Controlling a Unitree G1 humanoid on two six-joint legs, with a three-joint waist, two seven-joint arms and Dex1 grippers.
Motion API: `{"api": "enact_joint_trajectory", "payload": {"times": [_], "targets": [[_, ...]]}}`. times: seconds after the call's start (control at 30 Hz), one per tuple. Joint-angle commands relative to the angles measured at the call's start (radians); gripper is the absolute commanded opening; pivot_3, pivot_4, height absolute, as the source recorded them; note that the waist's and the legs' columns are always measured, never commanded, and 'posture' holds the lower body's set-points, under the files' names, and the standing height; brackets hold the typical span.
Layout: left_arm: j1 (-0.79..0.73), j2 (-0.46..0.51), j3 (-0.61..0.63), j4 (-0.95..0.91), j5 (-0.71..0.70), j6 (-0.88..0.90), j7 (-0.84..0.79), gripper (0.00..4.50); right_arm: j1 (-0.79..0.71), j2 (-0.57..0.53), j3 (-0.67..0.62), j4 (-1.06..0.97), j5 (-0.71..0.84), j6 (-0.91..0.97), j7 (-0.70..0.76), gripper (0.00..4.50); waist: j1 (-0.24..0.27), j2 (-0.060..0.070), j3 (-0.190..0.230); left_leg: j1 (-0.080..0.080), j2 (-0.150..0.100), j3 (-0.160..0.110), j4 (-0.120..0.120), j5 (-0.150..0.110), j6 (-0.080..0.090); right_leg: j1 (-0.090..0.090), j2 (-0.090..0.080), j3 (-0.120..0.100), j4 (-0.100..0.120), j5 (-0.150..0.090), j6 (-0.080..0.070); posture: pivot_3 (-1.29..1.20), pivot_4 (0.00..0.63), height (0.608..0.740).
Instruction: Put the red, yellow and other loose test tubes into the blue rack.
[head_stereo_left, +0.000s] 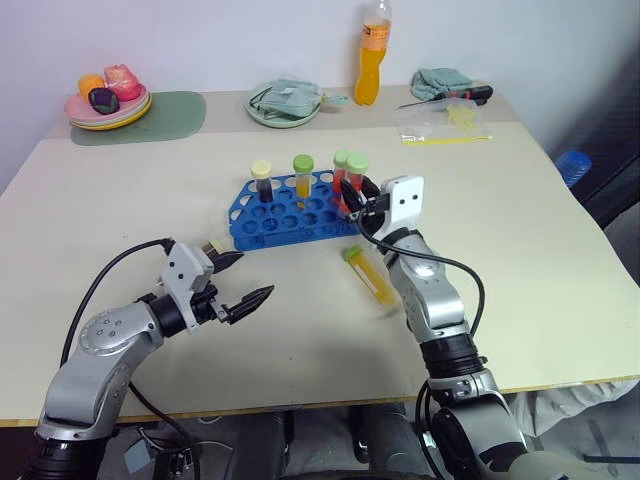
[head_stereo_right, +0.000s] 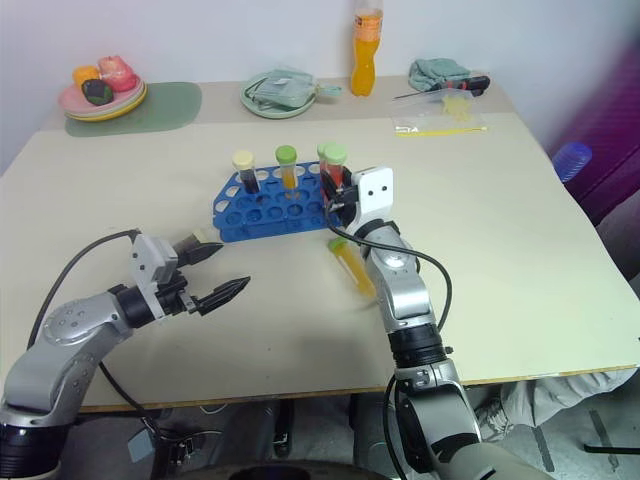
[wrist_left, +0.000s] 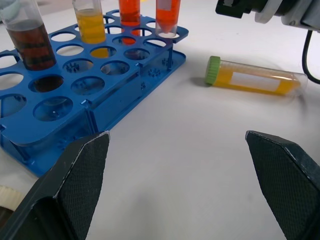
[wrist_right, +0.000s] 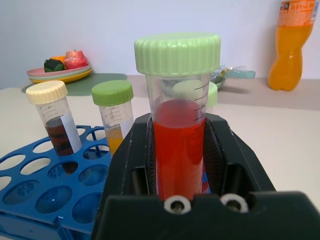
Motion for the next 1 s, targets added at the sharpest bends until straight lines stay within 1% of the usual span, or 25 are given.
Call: {"api": "enact_joint_trajectory", "payload": {"times": [0.03, 0.4, 0.63, 0.73, 0.77, 0.8, 0.87, 0.97, 1.0], "targets": [[-0.012, -0.001, 0.004, -0.038, -0.014, 0.002, 0.007, 4.50, 0.003, 0.000, -0.003, 0.006, -0.006, -0.023, 0.000, 1.09, 0.000, 0.000, 0.000, 0.000, 0.000, 0.000, 0.000, 0.000, 0.000, 0.000, 0.000, 0.000, 0.000, 0.000, 0.000, 0.00, 0.150, 0.740], [-0.025, 0.014, 0.020, -0.045, -0.038, 0.023, 0.003, 4.50, 0.041, -0.017, -0.002, -0.058, 0.013, 0.023, 0.042, 1.09, 0.002, 0.000, 0.000, 0.000, 0.000, 0.000, 0.000, 0.000, 0.000, 0.000, 0.000, 0.000, 0.000, 0.000, 0.000, 0.00, 0.150, 0.740], [-0.041, 0.010, 0.015, -0.063, -0.041, 0.049, 0.016, 4.50, 0.015, -0.008, 0.002, -0.007, -0.010, 0.005, 0.031, 1.09, 0.001, 0.000, 0.000, 0.000, 0.000, 0.000, 0.000, 0.000, 0.000, 0.000, 0.000, 0.000, 0.000, 0.000, 0.000, 0.00, 0.150, 0.740], [-0.023, 0.007, 0.015, -0.048, -0.032, 0.027, 0.005, 4.50, -0.004, 0.001, -0.006, 0.027, -0.007, -0.008, 0.024, 1.09, 0.000, 0.000, 0.000, 0.000, 0.000, 0.000, 0.000, 0.000, 0.000, 0.000, 0.000, 0.000, 0.000, 0.000, 0.000, 0.00, 0.150, 0.740], [-0.019, 0.007, 0.016, -0.043, -0.030, 0.020, 0.002, 4.50, -0.006, 0.004, -0.009, 0.030, 0.010, -0.005, 0.041, 1.09, 0.000, 0.000, 0.000, 0.000, 0.000, 0.000, 0.000, 0.000, 0.000, 0.000, 0.000, 0.000, 0.000, 0.000, 0.000, 0.00, 0.150, 0.740], [-0.016, 0.006, 0.017, -0.040, -0.029, 0.016, -0.001, 4.50, -0.006, 0.006, -0.011, 0.031, 0.018, -0.006, 0.048, 1.46, 0.000, 0.000, 0.000, 0.000, 0.000, 0.000, 0.000, 0.000, 0.000, 0.000, 0.000, 0.000, 0.000, 0.000, 0.000, 0.00, 0.150, 0.740], [-0.005, 0.006, 0.022, -0.030, -0.025, 0.002, -0.009, 4.50, -0.004, 0.007, -0.012, 0.011, 0.010, -0.004, 0.037, 2.36, 0.000, 0.000, 0.000, 0.000, 0.000, 0.000, 0.000, 0.000, 0.000, 0.000, 0.000, 0.000, 0.000, 0.000, 0.000, 0.00, 0.150, 0.740], [0.016, 0.008, 0.033, -0.022, -0.022, -0.018, -0.019, 4.50, 0.024, -0.030, -0.002, -0.083, -0.015, 0.038, 0.037, 3.93, 0.000, 0.001, 0.000, 0.000, 0.000, 0.000, 0.000, 0.000, 0.000, 0.000, 0.000, 0.000, 0.000, 0.000, 0.000, 0.00, 0.150, 0.740], [0.024, 0.010, 0.039, -0.019, -0.022, -0.024, -0.021, 4.50, 0.049, -0.063, -0.003, -0.152, 0.000, 0.098, 0.063, 4.38, 0.004, 0.001, 0.000, 0.000, 0.000, 0.000, 0.000, 0.000, 0.000, 0.000, 0.000, 0.000, 0.000, 0.000, 0.000, 0.00, 0.150, 0.740]]}}
